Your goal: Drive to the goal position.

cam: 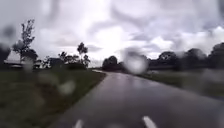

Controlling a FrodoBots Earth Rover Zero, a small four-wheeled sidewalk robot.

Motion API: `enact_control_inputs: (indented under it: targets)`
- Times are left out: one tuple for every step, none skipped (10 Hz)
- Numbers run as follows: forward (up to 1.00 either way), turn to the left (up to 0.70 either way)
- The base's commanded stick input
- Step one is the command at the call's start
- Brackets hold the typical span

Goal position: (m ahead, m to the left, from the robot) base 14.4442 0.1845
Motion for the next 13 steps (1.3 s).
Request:
enact_control_inputs:
  targets:
    - [0.85, 0.00]
    - [0.85, 0.00]
    - [0.85, 0.00]
    - [0.85, 0.00]
    - [0.85, 0.00]
    - [0.85, 0.00]
    - [0.85, 0.00]
    - [0.85, 0.00]
    - [0.85, 0.00]
    - [0.85, 0.00]
    - [0.85, 0.00]
    - [0.85, 0.00]
    - [0.85, 0.00]
